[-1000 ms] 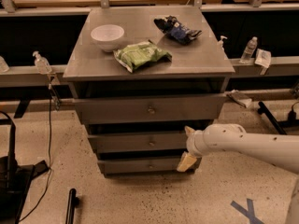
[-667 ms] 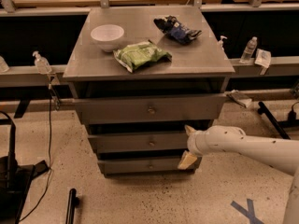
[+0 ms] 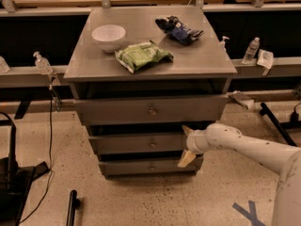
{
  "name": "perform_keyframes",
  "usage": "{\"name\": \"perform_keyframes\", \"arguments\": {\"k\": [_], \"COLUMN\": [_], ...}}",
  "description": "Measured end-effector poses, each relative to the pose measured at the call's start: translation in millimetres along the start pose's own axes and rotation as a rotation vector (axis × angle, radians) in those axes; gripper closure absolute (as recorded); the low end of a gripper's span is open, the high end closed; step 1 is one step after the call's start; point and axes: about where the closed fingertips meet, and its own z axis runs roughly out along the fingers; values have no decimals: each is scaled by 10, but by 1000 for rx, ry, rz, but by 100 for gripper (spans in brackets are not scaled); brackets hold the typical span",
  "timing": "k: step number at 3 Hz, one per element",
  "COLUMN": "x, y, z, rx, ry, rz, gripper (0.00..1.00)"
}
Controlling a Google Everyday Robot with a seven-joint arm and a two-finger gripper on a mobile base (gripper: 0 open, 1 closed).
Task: Open middle drawer
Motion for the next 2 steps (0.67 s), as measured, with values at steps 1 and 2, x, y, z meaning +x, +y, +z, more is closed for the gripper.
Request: {"name": "perform_keyframes", "arguments": {"k": [1, 2], "x": [15, 88], "y": [-68, -91], "z": [220, 392], "rx": [-39, -66], "ry": [1, 26], "rz": [-10, 2], "gripper": [16, 39]}}
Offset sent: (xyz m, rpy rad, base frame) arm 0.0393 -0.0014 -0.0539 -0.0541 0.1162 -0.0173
